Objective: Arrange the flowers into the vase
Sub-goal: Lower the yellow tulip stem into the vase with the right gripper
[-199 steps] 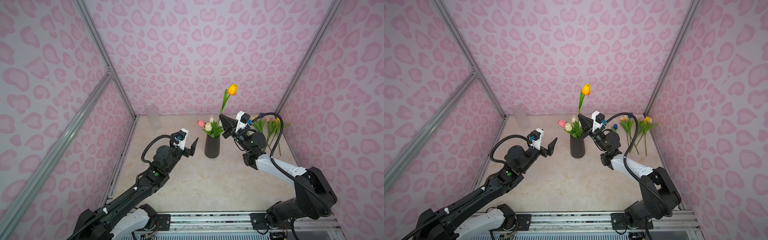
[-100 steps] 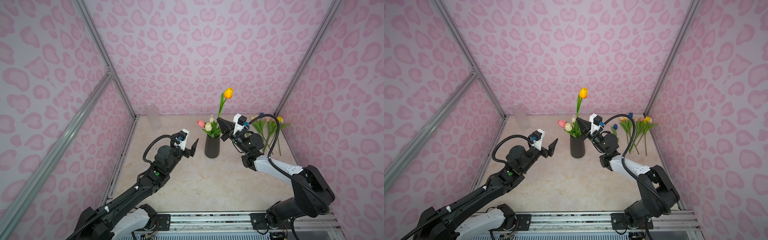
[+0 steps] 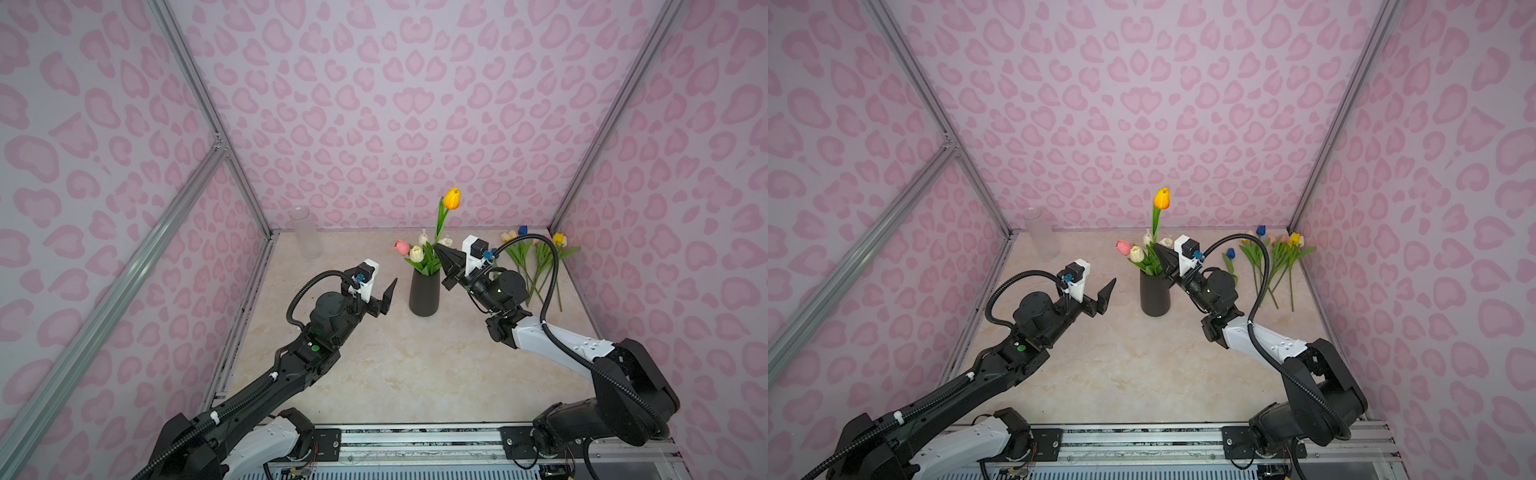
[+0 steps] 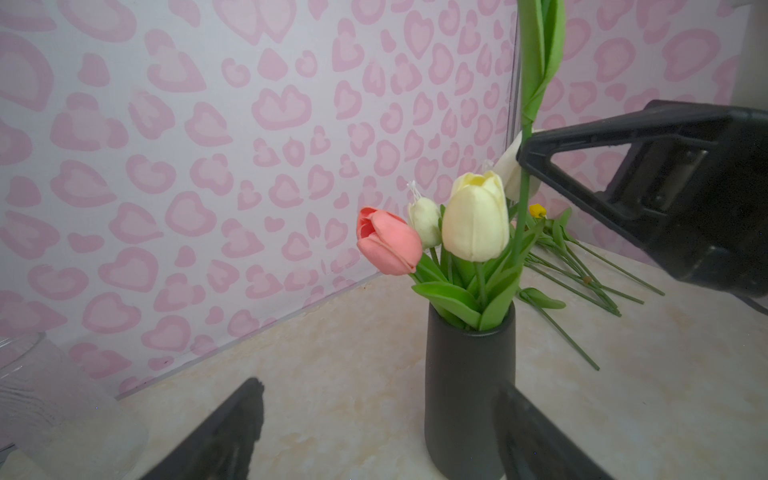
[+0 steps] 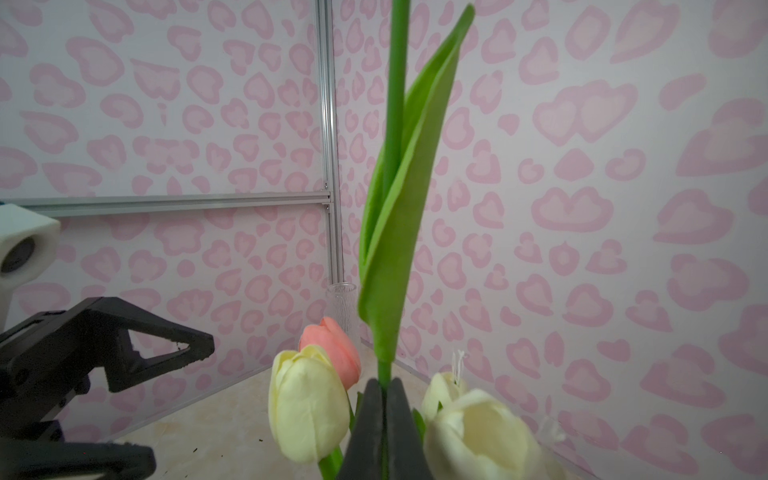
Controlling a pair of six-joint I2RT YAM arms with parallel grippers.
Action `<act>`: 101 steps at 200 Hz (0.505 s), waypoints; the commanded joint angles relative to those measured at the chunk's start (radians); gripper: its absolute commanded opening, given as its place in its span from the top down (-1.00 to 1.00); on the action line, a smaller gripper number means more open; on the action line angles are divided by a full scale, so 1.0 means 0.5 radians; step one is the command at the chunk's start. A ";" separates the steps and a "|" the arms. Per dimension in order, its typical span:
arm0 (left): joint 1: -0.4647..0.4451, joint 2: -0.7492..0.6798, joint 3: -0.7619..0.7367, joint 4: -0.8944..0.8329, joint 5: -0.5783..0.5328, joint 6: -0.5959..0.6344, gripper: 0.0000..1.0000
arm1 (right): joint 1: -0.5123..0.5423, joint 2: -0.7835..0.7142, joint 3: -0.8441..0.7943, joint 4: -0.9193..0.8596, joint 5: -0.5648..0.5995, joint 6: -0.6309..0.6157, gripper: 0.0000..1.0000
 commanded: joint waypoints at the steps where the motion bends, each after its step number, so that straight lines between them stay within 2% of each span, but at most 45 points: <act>1: 0.002 0.011 0.000 0.079 0.005 -0.024 -0.73 | 0.017 -0.030 -0.032 -0.123 0.036 -0.116 1.00; 62: 0.002 0.020 0.010 0.085 0.004 -0.015 -0.73 | 0.061 -0.073 -0.077 -0.280 0.110 -0.255 1.00; 101: 0.002 0.022 0.014 0.064 0.011 -0.024 -0.73 | 0.066 -0.139 -0.088 -0.331 0.126 -0.296 0.56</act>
